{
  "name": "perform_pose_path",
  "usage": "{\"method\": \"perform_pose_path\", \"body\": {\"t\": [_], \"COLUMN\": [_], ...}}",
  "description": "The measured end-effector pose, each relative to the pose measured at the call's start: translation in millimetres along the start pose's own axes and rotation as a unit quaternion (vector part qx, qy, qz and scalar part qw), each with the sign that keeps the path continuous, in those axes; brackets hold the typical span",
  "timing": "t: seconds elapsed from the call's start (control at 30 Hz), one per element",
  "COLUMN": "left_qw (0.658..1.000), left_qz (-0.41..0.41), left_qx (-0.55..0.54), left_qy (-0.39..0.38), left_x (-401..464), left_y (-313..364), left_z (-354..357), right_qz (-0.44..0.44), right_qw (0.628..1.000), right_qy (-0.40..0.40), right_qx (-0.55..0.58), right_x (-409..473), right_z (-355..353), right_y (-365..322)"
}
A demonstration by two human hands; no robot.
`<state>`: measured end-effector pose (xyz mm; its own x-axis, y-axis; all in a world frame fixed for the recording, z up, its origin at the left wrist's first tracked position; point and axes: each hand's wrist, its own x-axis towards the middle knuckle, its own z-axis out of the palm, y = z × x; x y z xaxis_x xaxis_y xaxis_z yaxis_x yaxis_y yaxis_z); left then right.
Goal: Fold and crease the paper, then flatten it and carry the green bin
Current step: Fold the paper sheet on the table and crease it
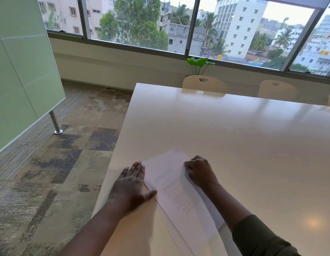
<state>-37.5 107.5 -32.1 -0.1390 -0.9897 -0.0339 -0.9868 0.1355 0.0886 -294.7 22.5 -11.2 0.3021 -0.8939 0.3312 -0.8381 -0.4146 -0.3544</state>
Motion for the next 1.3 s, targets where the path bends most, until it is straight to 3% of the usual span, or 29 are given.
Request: {"method": "perform_pose_path", "body": {"t": [0.1,0.27,0.4,0.57,0.73,0.9,1.03,1.2,1.3], "left_qw": [1.000,1.000,1.000,1.000,1.000,1.000,1.000,1.000,1.000], "left_qz": [0.000,-0.002,0.003,-0.002,0.000,-0.002,-0.003,0.000,0.001], "left_qx": [-0.001,-0.001,-0.005,-0.006,0.002,0.005,0.005,0.002,0.002], "left_qy": [0.000,0.001,0.010,0.009,0.008,0.002,0.002,0.006,0.009], "left_x": [-0.4,0.3,0.1,0.1,0.3,0.4,0.7,0.5,-0.9], "left_y": [0.6,0.2,-0.7,-1.1,0.5,0.9,0.0,0.2,1.2], "left_z": [-0.5,0.3,1.0,0.5,0.8,-0.5,1.4,0.9,0.1], "right_qz": [-0.074,0.037,-0.077,0.036,-0.100,-0.011,-0.099,-0.023,-0.078], "right_qw": [0.996,0.999,0.996,0.999,0.992,0.999,0.992,0.999,0.996], "right_qy": [-0.033,0.004,-0.049,0.004,-0.048,0.014,-0.042,0.017,-0.028], "right_qx": [0.024,-0.019,0.013,-0.014,0.056,0.035,0.060,0.036,0.034], "right_x": [-12.9,-0.3,-11.6,0.5,-19.1,-7.9,-23.7,-6.8,-14.6], "right_z": [4.4,-2.2,5.5,-2.5,10.0,7.4,19.7,11.3,18.5], "right_y": [-9.8,4.5,-16.9,-1.8,-33.9,-22.1,-48.4,-32.3,-49.4]}}
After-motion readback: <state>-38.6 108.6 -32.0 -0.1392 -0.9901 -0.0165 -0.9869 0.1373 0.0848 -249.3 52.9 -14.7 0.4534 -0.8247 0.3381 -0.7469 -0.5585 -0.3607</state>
